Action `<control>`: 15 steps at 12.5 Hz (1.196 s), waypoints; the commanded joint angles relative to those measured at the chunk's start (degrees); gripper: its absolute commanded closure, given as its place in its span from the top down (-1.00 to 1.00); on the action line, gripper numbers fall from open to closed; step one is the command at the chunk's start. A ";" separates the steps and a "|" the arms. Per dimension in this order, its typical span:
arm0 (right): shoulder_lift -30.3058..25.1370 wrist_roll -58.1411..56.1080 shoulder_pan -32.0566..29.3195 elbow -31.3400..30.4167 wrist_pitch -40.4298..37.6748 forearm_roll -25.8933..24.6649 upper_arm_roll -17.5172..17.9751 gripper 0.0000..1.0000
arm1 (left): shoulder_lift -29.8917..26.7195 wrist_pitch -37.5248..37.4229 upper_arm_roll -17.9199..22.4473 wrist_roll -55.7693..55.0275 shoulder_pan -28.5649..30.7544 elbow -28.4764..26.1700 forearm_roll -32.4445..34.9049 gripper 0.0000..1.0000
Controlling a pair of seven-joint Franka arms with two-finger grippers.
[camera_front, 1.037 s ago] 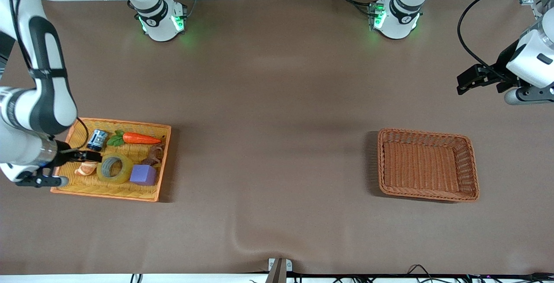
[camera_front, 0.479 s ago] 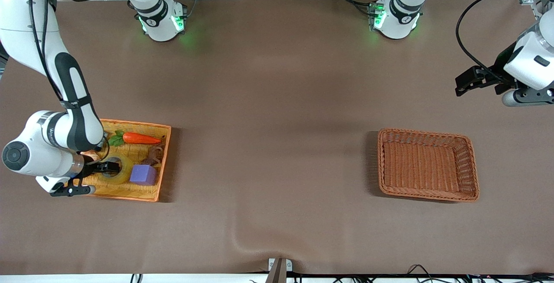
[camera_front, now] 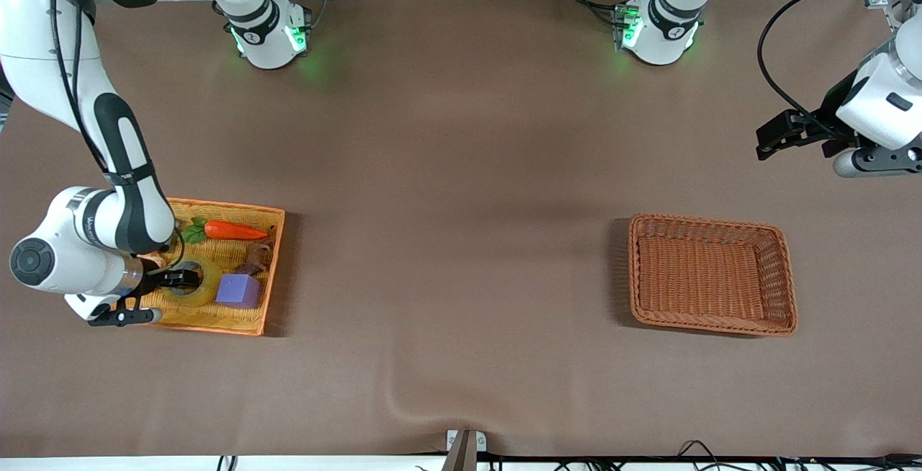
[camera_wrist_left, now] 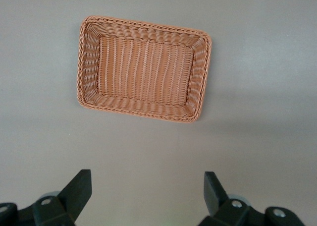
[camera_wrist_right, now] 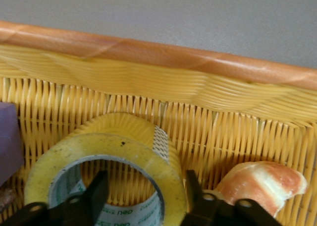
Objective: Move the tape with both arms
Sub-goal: 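Reach the right gripper down to the yellow tape roll and grasp it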
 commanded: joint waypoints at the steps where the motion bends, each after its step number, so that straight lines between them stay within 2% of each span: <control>1: 0.36 -1.67 -1.48 0.58 -0.31 -0.56 1.07 -1.00 | -0.24 0.84 0.02 0.60 0.04 -0.33 -0.83 1.00; 6: -1.74 -3.69 -1.65 1.11 -1.00 -0.56 1.16 -1.00 | -0.24 0.84 0.02 0.69 0.13 0.11 -0.74 1.00; 10: -8.85 -5.45 -1.30 1.90 -6.53 -0.38 1.34 -1.00 | -0.33 0.75 0.37 0.68 0.22 0.46 -0.39 1.00; 12: -11.40 -5.11 0.36 3.03 -9.87 -0.03 1.69 -1.00 | -0.33 0.75 0.46 0.69 0.30 0.46 -0.30 1.00; 15: -11.41 -3.71 5.45 6.11 -13.75 0.32 1.78 -1.00 | -0.33 0.75 0.46 0.51 0.30 0.02 -0.30 1.00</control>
